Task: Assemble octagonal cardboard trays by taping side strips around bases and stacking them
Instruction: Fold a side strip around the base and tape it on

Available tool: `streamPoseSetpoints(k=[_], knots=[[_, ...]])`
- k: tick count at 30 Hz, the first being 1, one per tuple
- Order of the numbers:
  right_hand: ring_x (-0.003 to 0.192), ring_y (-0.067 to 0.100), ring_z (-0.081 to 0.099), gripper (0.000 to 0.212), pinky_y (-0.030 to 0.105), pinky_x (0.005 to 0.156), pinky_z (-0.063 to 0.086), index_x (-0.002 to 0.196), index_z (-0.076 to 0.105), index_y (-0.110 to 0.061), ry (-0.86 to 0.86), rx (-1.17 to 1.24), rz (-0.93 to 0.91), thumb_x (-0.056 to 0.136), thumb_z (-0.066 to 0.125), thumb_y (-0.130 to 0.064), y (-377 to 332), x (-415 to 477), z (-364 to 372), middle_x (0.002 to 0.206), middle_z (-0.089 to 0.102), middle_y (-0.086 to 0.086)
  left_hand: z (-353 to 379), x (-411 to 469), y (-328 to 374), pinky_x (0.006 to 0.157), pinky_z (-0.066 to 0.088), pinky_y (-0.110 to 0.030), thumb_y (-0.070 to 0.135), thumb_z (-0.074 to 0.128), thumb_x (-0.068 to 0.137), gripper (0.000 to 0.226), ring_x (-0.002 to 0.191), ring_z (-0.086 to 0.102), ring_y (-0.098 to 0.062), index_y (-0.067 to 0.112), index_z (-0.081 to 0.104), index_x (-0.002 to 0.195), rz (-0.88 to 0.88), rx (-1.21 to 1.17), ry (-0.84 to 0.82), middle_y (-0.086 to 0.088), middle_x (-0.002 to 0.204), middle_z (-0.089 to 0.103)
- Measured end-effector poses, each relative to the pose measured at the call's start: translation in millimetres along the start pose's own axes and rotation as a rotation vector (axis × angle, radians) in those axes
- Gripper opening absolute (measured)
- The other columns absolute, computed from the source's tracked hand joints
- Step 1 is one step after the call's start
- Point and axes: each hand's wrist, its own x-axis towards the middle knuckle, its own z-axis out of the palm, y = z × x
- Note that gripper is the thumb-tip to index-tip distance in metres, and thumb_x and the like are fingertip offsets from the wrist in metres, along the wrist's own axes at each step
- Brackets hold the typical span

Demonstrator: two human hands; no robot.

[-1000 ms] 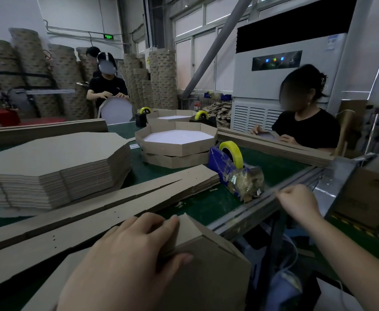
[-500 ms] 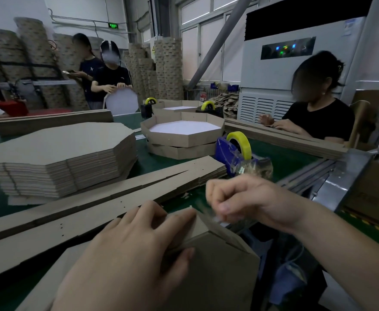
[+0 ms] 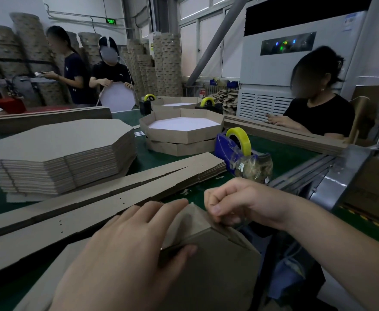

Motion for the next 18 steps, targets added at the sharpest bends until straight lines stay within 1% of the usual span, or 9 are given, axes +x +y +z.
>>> streamPoseSetpoints(k=[1, 2, 5, 7, 10, 13, 16, 17, 18], knots=[[0.057, 0.01, 0.041, 0.019, 0.015, 0.054, 0.036, 0.059, 0.066, -0.022, 0.0, -0.001, 0.004, 0.076, 0.06, -0.018, 0.8, -0.2, -0.6, 0.076, 0.053, 0.002, 1.0, -0.1, -1.1, 0.054, 0.016, -0.003, 0.063, 0.059, 0.071, 0.048, 0.074, 0.068, -0.003, 0.044, 0.061, 0.116, 0.02, -0.003, 0.021, 0.024, 0.095, 0.065], [0.057, 0.009, 0.041, 0.019, 0.016, 0.054, 0.036, 0.059, 0.066, -0.022, -0.002, -0.001, 0.008, 0.076, 0.06, -0.018, 1.5, -0.4, -1.1, 0.076, 0.053, 0.002, 2.7, -1.1, -2.6, 0.053, 0.016, -0.002, 0.062, 0.058, 0.07, 0.046, 0.071, 0.067, -0.003, 0.046, 0.061, 0.113, 0.04, 0.017, 0.015, 0.024, 0.094, 0.066], [0.055, 0.009, 0.042, 0.019, 0.016, 0.053, 0.034, 0.058, 0.066, -0.021, -0.01, -0.004, 0.023, 0.075, 0.06, -0.017, 2.5, -1.2, -3.1, 0.074, 0.054, 0.001, 3.7, -3.2, -5.5, 0.052, 0.026, -0.008, 0.061, 0.056, 0.08, 0.029, 0.072, 0.067, -0.005, 0.051, 0.063, 0.106, 0.108, 0.026, 0.012, 0.02, 0.095, 0.067], [0.053, 0.007, 0.042, 0.02, 0.016, 0.052, 0.033, 0.057, 0.064, -0.019, -0.021, -0.025, 0.052, 0.077, 0.061, -0.02, 1.3, -1.7, -4.4, 0.072, 0.053, 0.002, 2.7, -2.3, -4.6, 0.054, 0.024, -0.007, 0.063, 0.051, 0.08, 0.029, 0.07, 0.067, -0.006, 0.05, 0.067, 0.101, 0.104, -0.006, 0.01, 0.017, 0.093, 0.068], [0.051, 0.003, 0.041, 0.025, 0.014, 0.05, 0.031, 0.054, 0.063, -0.023, -0.019, -0.138, 0.118, 0.078, 0.065, -0.03, -1.7, -1.9, -6.2, 0.064, 0.052, -0.005, 3.6, -2.6, -2.7, 0.06, 0.016, -0.003, 0.059, 0.041, 0.075, 0.037, 0.069, 0.067, -0.006, 0.05, 0.068, 0.097, 0.091, 0.003, 0.015, 0.017, 0.092, 0.068], [0.048, 0.001, 0.04, 0.028, 0.015, 0.049, 0.029, 0.053, 0.065, -0.023, -0.046, -0.206, 0.2, 0.077, 0.066, -0.037, -3.8, -1.2, -7.0, 0.054, 0.05, -0.012, 4.4, -3.4, -2.1, 0.058, 0.015, -0.003, 0.059, 0.039, 0.075, 0.038, 0.068, 0.065, -0.004, 0.05, 0.068, 0.097, 0.089, 0.016, 0.026, 0.017, 0.091, 0.067], [0.048, 0.007, 0.032, 0.033, 0.02, 0.051, 0.021, 0.05, 0.066, -0.024, -0.097, -0.198, 0.314, 0.075, 0.073, -0.045, -5.4, -0.9, -11.5, 0.049, 0.042, -0.01, 5.6, -2.9, -0.9, 0.056, 0.014, -0.003, 0.06, 0.039, 0.075, 0.038, 0.065, 0.064, -0.003, 0.05, 0.068, 0.097, 0.09, 0.015, 0.018, 0.018, 0.091, 0.066], [0.048, 0.009, 0.03, 0.036, 0.022, 0.051, 0.02, 0.05, 0.066, -0.023, -0.102, -0.207, 0.355, 0.071, 0.074, -0.051, -4.6, -0.2, -13.4, 0.049, 0.04, -0.009, 6.2, -2.7, -1.0, 0.057, 0.014, -0.003, 0.06, 0.039, 0.075, 0.038, 0.066, 0.064, -0.003, 0.05, 0.068, 0.096, 0.092, 0.024, 0.031, 0.018, 0.091, 0.066], [0.047, 0.009, 0.03, 0.042, 0.022, 0.051, 0.021, 0.05, 0.065, -0.023, -0.087, -0.259, 0.398, 0.066, 0.073, -0.061, -2.7, 0.6, -14.7, 0.048, 0.04, -0.008, 7.2, -2.8, -2.3, 0.057, 0.015, -0.004, 0.06, 0.039, 0.074, 0.038, 0.068, 0.065, -0.004, 0.05, 0.068, 0.096, 0.092, 0.032, 0.048, 0.018, 0.091, 0.066]])
